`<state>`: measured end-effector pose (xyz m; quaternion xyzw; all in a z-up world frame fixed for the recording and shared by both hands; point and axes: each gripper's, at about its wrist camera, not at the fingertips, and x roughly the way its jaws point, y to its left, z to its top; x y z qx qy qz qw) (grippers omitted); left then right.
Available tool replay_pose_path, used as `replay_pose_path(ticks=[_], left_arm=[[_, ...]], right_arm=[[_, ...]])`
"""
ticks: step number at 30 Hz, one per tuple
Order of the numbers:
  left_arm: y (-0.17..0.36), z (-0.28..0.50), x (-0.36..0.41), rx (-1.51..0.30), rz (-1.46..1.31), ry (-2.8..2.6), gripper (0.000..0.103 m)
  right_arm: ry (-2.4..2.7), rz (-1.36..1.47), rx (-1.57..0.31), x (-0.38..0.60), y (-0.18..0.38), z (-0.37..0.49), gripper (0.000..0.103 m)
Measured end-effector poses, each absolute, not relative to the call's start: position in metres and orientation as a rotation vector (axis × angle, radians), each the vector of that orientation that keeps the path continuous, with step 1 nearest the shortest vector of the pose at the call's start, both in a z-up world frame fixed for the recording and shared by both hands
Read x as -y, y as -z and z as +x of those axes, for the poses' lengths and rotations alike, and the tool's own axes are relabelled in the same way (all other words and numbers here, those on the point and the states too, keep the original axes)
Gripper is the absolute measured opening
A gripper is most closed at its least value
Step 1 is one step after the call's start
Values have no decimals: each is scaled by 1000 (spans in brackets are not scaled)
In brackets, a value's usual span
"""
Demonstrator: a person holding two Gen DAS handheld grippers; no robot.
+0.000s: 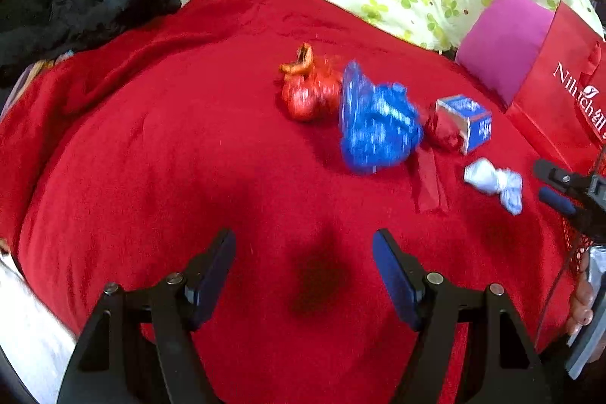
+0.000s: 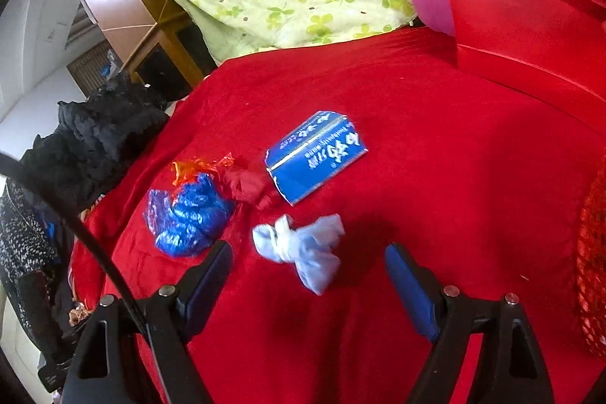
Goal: Collect trash
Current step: 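Grasp the blue plastic bag with the left gripper while the right gripper grasps the white tissue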
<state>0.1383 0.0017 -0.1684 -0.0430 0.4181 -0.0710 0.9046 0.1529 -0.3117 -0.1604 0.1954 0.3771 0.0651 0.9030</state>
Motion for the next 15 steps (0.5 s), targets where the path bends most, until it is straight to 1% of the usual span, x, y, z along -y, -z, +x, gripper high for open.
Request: replay_pose_path(ticks=[1,2,3,7,12,14,15], left_arm=[[165,142,-2,-855,-89,154,75],[163,146,-2,-849,-88,160,75],[160,152,-1,-841,-85,168,75],[151,172,4,-822,-94,216,75],[142,196,22,-786,-80,294,75],[145,208,29,-796,-86,321,75],[148,213,32,-807,-94,331,75]], right_arm=[[-138,405,-788,309,162,159,82],[-141,405,-797,307,163,163,76],[-143,402,-808,304,166,170,73],[-124,388,-825,297,174,183,72],[-103,370,-858,294,186,192,66],[-103,360,-859,293,186,192,65],[-105,353,-856,292,186,192,62]])
